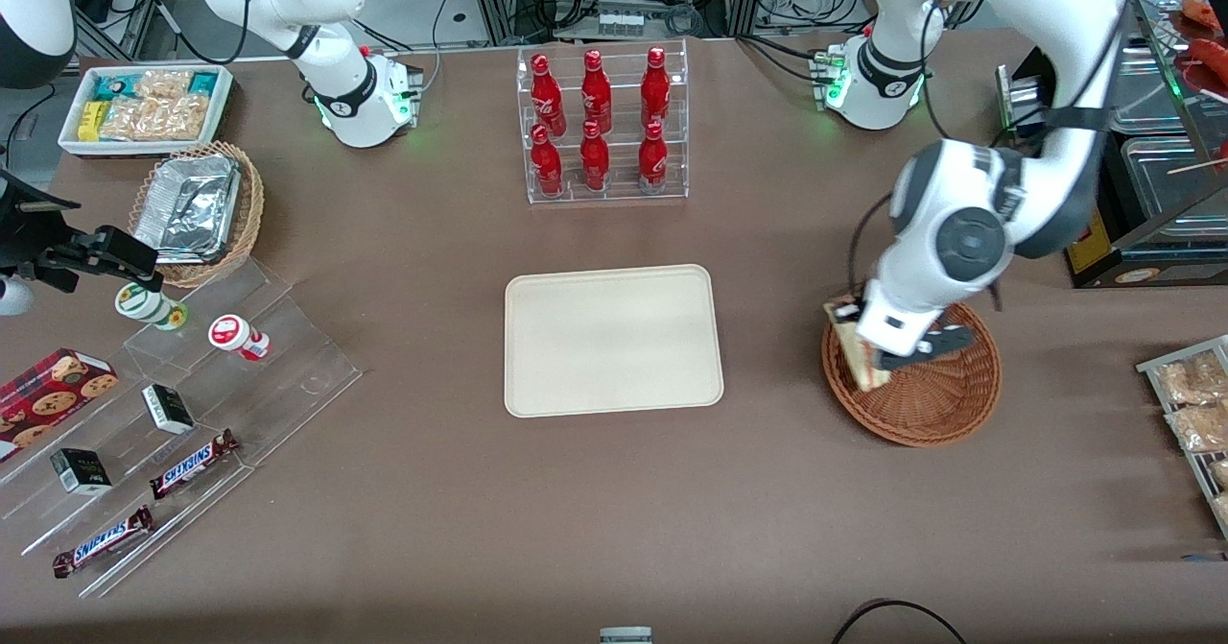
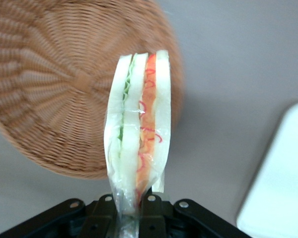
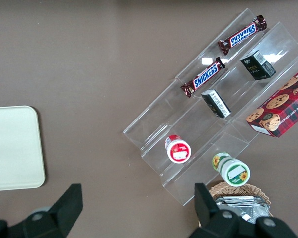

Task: Place sandwich from basket to tray
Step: 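Carry the held sandwich with the left gripper over the cream tray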

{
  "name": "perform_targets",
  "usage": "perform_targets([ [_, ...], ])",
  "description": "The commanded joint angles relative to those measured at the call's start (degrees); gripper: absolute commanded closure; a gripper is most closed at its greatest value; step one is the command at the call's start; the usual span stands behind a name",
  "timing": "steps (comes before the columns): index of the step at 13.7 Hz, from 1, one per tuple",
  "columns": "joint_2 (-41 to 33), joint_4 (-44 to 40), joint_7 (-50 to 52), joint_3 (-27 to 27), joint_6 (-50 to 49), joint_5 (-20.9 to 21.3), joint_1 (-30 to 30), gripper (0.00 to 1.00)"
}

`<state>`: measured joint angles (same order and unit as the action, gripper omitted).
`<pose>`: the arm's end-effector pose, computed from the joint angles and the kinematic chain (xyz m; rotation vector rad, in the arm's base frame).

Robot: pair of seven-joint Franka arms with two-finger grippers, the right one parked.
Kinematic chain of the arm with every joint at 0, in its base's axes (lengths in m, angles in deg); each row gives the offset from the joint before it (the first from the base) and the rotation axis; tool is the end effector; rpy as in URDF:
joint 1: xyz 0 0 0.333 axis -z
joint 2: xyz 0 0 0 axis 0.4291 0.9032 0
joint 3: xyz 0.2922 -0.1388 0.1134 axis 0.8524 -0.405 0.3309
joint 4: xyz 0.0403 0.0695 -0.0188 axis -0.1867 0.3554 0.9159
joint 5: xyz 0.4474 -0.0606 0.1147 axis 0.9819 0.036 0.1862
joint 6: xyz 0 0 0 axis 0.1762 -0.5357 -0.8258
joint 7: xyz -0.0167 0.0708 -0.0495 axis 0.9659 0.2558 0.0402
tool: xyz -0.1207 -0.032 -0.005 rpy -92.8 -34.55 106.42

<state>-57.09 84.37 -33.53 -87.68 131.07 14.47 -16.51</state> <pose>0.6071 -0.2206 0.3099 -3.0371 -0.3567 0.2312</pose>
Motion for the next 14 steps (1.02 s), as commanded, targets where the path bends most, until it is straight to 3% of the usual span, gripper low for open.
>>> perform_targets([
  [1,1.79,-3.08,1.08,0.54,-1.45,-0.17,5.49,1.00],
  [4,5.21,-6.32,4.32,0.54,-1.45,-0.17,12.34,1.00],
  [9,14.43,-17.48,9.86,0.54,-1.54,-3.14,18.42,1.00],
  [14,23.48,-28.55,17.15,0.54,-1.36,-2.81,24.83,1.00],
])
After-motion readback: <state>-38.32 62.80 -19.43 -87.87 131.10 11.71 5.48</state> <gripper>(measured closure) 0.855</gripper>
